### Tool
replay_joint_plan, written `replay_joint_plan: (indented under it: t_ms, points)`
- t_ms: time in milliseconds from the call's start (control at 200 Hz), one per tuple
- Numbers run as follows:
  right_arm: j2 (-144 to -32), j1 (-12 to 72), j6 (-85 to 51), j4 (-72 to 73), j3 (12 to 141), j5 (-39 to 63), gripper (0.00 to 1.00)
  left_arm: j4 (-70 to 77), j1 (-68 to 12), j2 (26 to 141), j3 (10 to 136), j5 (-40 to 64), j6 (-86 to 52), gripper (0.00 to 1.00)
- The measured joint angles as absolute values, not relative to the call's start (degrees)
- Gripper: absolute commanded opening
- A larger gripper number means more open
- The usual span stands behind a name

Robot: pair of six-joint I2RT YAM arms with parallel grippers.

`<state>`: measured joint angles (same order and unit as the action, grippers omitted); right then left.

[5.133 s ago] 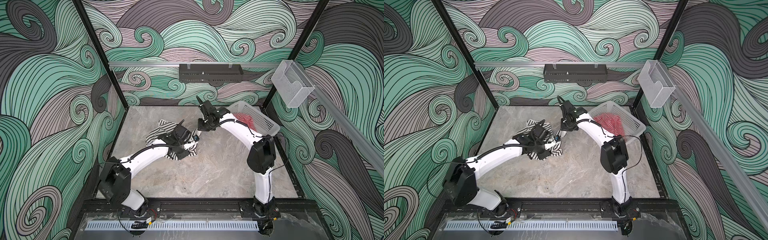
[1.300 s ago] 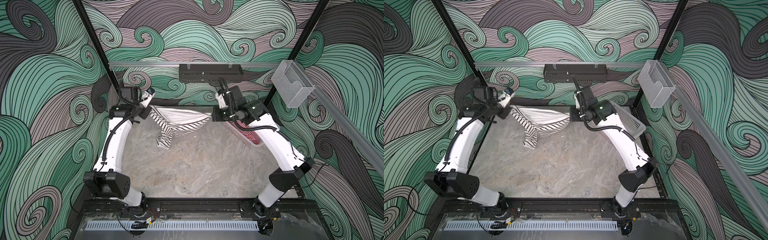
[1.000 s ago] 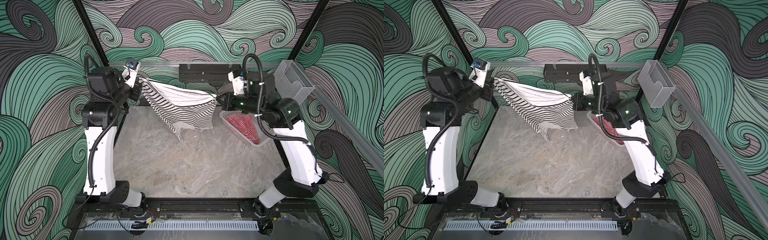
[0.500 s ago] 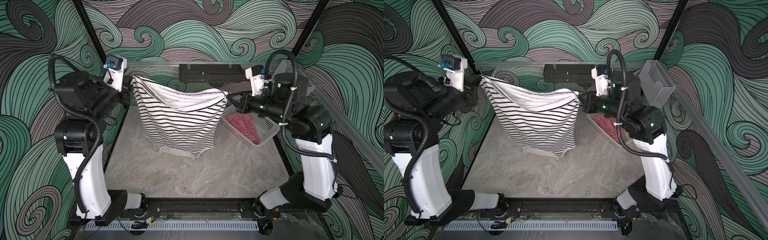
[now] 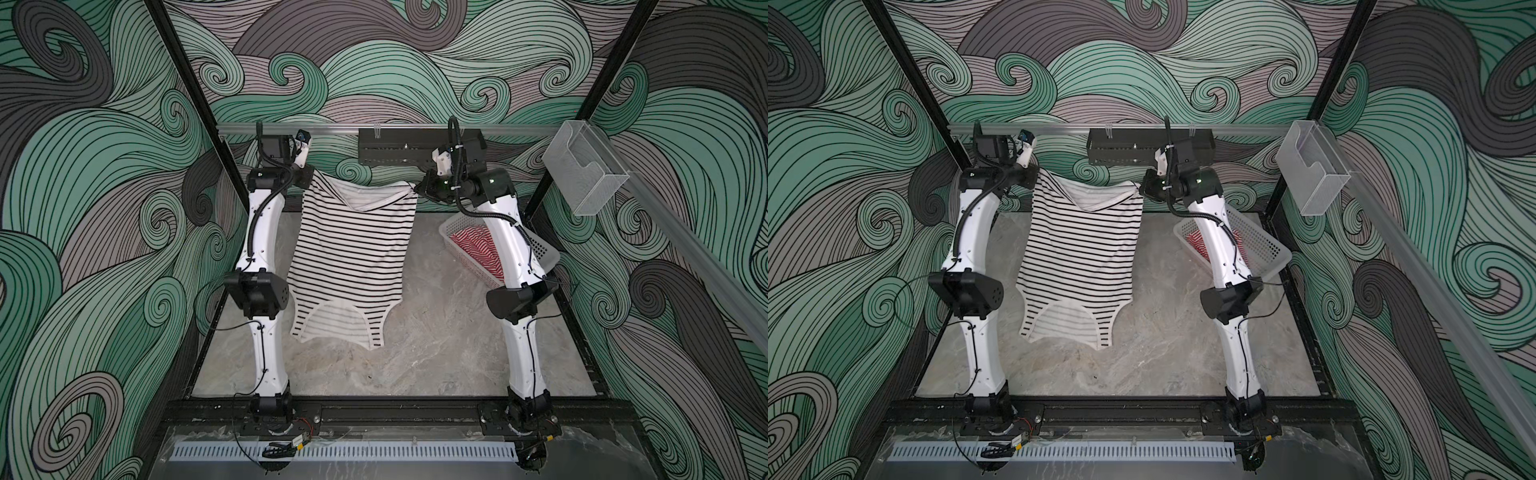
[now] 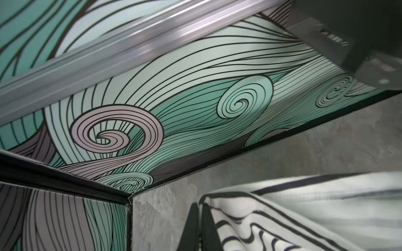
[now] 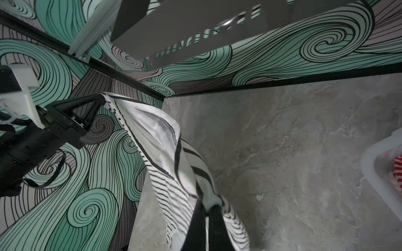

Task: Fold and stack tank tops
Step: Smooth out the tank top at the center of the table.

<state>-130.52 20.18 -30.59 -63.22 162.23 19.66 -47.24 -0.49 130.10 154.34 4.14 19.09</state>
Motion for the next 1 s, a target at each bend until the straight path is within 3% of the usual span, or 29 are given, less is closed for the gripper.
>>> replay_joint_plan:
  t_ms: [110, 335, 500, 626, 771, 871, 1001]
  points:
    - [-124.95, 18.31, -30.89, -60.73, 154.85, 20.43, 0.00, -47.11, -0.49, 127.68, 153.42, 4.19, 16.84, 0.00]
    - [-107.70, 19.90, -29.91, -56.66, 145.36, 21.82, 0.00, -35.88, -0.49, 97.32, 125.05, 7.60, 12.88, 0.03]
    - [-96.60, 22.92, -28.93, -49.50, 125.93, 21.80, 0.00, -27.68, -0.51, 82.98, 105.16, 11.88, 13.15, 0.05]
    - [-95.29, 23.90, -30.15, -41.98, 106.06, 22.83, 0.00, -23.66, -0.56, 81.71, 85.97, 13.78, 16.29, 0.03]
    - [-101.19, 25.93, -31.03, -36.34, 87.24, 22.76, 0.00, -26.96, -0.69, 89.97, 64.51, 14.72, 22.17, 0.02]
    - [-102.48, 27.94, -31.33, -34.48, 76.75, 22.74, 0.00, -33.34, -0.93, 90.30, 55.88, 16.23, 25.10, 0.04]
    - [-100.12, 28.03, -32.01, -32.73, 68.36, 22.52, 0.00, -37.10, -2.66, 82.52, 50.54, 19.22, 29.82, 0.05]
